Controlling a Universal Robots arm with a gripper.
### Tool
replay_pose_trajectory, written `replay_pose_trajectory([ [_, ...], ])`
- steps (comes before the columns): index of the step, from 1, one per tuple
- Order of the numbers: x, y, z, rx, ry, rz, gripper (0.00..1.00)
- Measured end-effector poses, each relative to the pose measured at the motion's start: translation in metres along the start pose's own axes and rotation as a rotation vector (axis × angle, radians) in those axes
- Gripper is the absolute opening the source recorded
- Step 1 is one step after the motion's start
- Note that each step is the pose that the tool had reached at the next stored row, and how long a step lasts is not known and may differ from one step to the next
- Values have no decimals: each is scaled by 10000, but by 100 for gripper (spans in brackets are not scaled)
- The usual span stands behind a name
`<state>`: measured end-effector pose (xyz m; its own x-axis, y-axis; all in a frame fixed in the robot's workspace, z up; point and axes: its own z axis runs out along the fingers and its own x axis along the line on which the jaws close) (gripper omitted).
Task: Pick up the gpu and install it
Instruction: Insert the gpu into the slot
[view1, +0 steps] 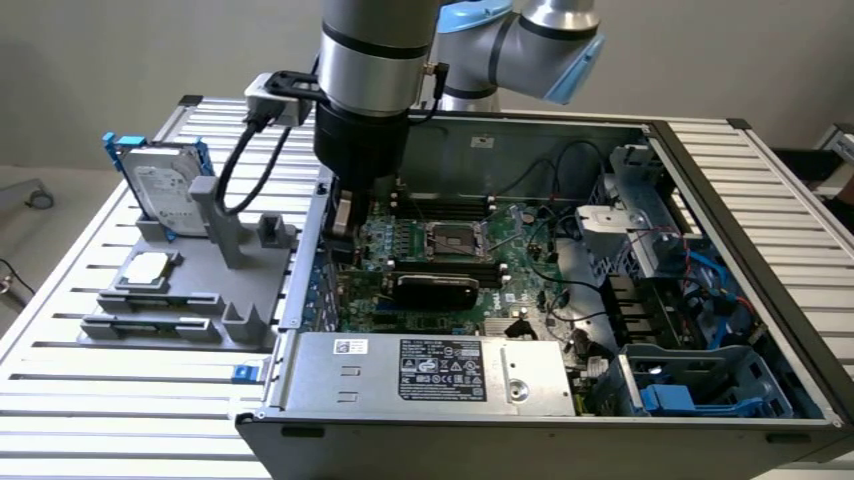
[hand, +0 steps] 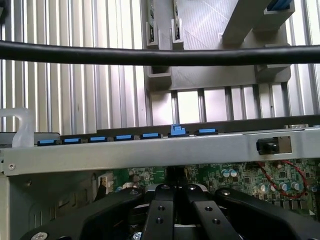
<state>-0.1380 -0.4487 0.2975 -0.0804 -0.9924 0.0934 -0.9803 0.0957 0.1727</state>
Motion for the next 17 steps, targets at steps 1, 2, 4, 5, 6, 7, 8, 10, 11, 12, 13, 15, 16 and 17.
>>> replay_pose_trajectory([
  [1, -2, 0, 0, -3, -7, 34, 13],
  [2, -2, 1, 0, -10, -10, 59, 13],
  [4, -3, 1, 0, -34, -13, 85, 13],
  [5, -3, 1, 0, -44, -13, 90, 13],
  [6, -3, 1, 0, -55, -12, 93, 13],
  [7, -3, 1, 0, -63, -13, 97, 13],
  [8, -3, 1, 0, -70, -13, 102, 13],
  [10, -4, 0, 1, -72, -14, 113, 13],
  [11, -5, 0, 0, -73, -14, 117, 13],
  [12, -5, 0, 0, -73, -14, 117, 13],
  [13, -5, 0, -1, -73, -14, 117, 13],
  [15, -5, 2, -6, -73, -14, 119, 13],
  [16, -5, 3, -9, -74, -13, 120, 13],
  [17, -5, 3, -11, -74, -13, 119, 13],
])
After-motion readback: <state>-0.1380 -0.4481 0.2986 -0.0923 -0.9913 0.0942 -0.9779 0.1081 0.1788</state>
